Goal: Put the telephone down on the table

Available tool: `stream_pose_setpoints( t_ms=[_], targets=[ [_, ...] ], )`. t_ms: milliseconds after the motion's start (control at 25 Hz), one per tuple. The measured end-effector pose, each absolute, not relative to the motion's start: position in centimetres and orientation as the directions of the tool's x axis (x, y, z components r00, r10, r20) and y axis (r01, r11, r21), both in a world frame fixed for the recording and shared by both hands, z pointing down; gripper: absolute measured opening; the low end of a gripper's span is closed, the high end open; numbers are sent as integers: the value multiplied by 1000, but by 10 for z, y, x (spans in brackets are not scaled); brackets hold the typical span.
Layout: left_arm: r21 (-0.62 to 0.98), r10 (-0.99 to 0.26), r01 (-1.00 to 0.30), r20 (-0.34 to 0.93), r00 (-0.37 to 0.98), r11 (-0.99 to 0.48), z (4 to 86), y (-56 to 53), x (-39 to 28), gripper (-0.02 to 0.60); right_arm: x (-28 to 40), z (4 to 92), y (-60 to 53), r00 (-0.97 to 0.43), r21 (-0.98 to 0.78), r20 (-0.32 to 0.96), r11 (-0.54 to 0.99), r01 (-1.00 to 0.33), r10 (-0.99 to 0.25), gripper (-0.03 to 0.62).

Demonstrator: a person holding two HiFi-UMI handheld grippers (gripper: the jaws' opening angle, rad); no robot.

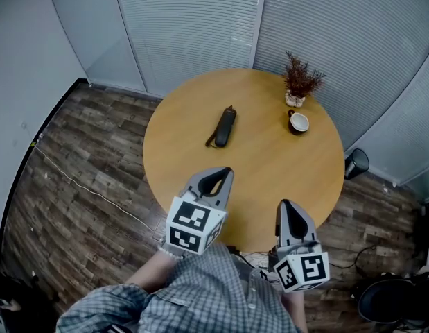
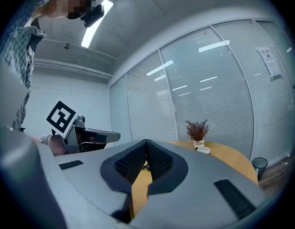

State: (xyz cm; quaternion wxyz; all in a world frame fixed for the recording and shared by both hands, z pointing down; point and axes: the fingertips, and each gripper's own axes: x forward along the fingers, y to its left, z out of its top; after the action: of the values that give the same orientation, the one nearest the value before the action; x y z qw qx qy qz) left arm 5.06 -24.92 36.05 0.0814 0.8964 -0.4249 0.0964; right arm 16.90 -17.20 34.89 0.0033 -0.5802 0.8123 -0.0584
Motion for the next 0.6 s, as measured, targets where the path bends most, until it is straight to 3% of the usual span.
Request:
stream_pose_setpoints(
  t_ms=[600],
  targets=[
    [60,-725,-760,260,638,-647,368,-248,60,8,165,353,-173,-333,-92,76,326,-941,-940,8]
  ],
)
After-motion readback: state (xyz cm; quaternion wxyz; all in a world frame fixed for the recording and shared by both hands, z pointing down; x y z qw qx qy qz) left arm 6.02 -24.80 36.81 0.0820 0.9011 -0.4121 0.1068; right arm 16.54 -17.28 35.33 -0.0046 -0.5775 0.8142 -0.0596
